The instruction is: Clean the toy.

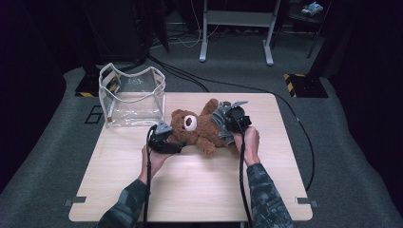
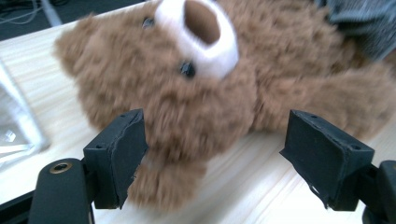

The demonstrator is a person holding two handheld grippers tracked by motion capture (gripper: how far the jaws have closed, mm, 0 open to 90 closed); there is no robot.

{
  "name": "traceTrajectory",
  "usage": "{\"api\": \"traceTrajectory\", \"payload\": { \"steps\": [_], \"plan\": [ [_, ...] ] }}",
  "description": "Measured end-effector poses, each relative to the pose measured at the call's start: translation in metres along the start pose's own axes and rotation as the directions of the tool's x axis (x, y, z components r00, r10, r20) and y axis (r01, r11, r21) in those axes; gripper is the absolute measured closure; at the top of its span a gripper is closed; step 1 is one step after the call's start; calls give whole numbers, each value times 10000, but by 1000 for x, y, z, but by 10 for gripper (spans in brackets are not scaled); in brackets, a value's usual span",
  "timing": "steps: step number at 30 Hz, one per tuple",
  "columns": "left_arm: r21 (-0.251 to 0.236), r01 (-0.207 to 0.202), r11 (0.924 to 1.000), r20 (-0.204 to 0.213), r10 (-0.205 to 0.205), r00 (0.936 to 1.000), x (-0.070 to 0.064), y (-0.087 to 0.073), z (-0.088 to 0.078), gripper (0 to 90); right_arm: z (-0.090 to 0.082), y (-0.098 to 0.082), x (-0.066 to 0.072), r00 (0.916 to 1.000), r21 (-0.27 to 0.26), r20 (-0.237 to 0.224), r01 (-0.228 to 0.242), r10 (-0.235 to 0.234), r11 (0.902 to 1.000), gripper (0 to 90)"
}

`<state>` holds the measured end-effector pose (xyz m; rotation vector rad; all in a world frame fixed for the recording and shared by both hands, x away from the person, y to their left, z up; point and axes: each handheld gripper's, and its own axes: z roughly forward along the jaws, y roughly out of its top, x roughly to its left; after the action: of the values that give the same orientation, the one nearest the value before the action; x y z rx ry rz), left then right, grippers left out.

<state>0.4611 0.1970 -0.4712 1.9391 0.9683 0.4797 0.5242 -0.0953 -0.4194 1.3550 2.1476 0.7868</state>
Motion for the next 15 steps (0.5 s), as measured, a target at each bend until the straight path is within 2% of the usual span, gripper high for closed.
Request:
{"api": "traceTrajectory", "payload": {
  "steps": [5, 6, 7, 10, 11, 14, 15],
  "plan": [
    [560, 216, 9982, -473, -189, 9987, 8, -21, 4, 223, 2, -1, -3, 10000, -119, 11, -48, 48, 9999, 799],
    [673, 213, 9975, -574, -175, 9982, 10, -23, 6, 250, 0, -1, -1, 9998, -69, 12, -181, 181, 9998, 799],
    [745, 222, 9970, -594, -178, 9981, 11, -25, 7, 296, 0, -1, -2, 10000, -177, 23, -37, 38, 9998, 798],
    [875, 170, 9960, -624, -115, 9980, 12, -27, 12, 434, -4, -3, 2, 10000, -212, 76, -56, 57, 9998, 798],
    [1030, 146, 9946, -650, -80, 9979, 12, -27, 14, 470, -4, -3, 1, 9999, -307, 96, 56, -53, 9995, 798],
    [1361, 26, 9907, -695, 69, 9976, 9, -28, 23, 558, -2, -5, 0, 10000, -276, 31, -43, 43, 9996, 798],
    [1634, -223, 9863, -685, 339, 9971, 9, -28, 24, 589, -2, -6, -1, 10000, -270, 22, -87, 88, 9996, 798]
  ]
}}
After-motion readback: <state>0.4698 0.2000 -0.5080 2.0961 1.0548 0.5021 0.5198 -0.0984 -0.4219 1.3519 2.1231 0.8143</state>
